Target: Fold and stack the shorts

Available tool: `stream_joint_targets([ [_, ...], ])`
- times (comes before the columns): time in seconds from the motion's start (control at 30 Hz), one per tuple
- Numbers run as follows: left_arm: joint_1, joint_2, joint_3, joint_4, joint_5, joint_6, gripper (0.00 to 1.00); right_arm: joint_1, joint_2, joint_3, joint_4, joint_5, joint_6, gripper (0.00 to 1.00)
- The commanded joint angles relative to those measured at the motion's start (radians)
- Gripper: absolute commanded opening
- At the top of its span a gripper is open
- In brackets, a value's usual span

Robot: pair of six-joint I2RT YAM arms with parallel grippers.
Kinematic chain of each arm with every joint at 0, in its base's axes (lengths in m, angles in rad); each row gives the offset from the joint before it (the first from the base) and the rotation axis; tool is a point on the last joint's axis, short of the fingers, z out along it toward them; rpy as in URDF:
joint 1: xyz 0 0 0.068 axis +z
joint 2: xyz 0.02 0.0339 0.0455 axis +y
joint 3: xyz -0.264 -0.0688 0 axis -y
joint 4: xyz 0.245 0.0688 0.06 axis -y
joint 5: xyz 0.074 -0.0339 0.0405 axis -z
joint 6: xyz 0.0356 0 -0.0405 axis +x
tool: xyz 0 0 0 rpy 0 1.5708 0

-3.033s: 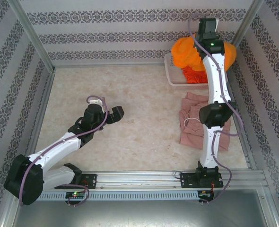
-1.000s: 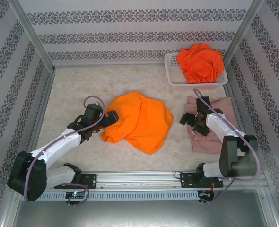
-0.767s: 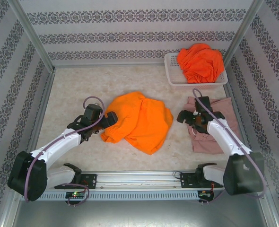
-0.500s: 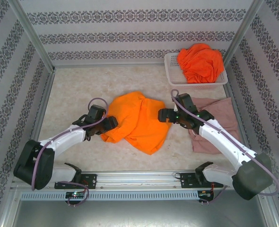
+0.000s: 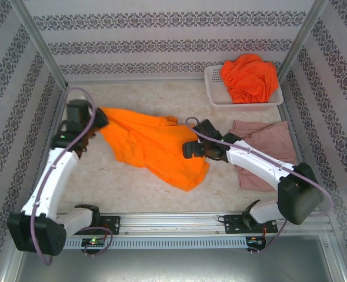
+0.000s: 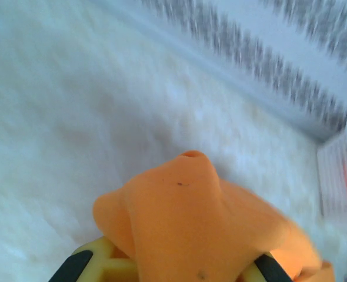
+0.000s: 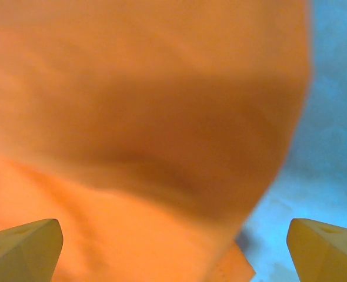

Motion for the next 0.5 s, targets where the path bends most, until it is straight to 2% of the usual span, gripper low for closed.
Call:
stream_joint_targets([
  [0.0, 0.01, -0.003, 0.193, -0.195, -0.146, 0.164, 0.0, 0.016, 0.0, 0.05, 0.051, 0.008, -0.023, 0.98],
  [0.1, -0.004, 0.009, 0.332, -0.208, -0.172, 0.167, 0.0, 0.017, -0.025, 0.051, 0.082, -0.014, -0.02, 0.98],
  [0.17, -0.069, 0.014, 0.396, -0.186, -0.223, 0.172, 0.0, 0.014, -0.053, 0.041, 0.102, -0.023, -0.018, 0.98],
  [0.3, -0.34, 0.079, 0.476, -0.128, -0.48, 0.25, 0.0, -0.009, -0.123, 0.007, 0.132, -0.037, -0.02, 0.98],
  [0.47, -0.59, 0.232, 0.409, 0.032, -0.568, 0.236, 0.0, -0.116, -0.198, -0.048, 0.094, -0.051, -0.028, 0.98],
])
